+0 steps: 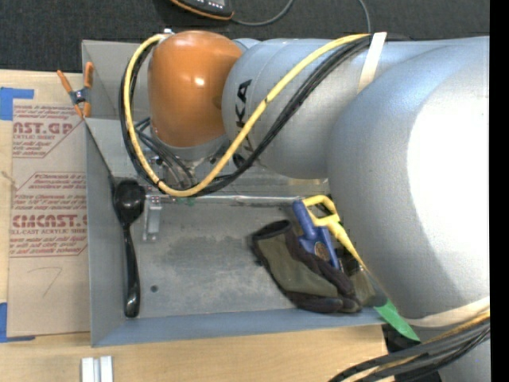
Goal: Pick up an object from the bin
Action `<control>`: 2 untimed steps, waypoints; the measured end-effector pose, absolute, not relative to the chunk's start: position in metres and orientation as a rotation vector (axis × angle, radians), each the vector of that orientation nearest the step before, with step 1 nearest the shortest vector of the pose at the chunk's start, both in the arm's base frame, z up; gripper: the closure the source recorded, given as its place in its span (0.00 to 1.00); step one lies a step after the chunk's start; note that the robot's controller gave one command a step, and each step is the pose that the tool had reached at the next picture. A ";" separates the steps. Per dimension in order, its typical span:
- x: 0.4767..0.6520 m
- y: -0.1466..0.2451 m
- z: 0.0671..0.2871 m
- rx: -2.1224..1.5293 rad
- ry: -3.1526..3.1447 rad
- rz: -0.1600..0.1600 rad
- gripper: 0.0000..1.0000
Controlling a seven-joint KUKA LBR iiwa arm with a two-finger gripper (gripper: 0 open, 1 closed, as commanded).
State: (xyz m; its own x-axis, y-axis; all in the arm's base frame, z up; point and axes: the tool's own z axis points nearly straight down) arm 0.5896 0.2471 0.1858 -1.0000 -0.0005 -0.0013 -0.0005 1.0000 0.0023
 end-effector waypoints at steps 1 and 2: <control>0.590 0.247 0.186 -0.001 3.140 0.004 0.00; 0.503 0.151 0.234 -0.089 3.138 0.000 0.00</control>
Offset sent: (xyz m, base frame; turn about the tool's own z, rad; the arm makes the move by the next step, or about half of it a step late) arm -0.0862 -0.0925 0.0465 -0.0618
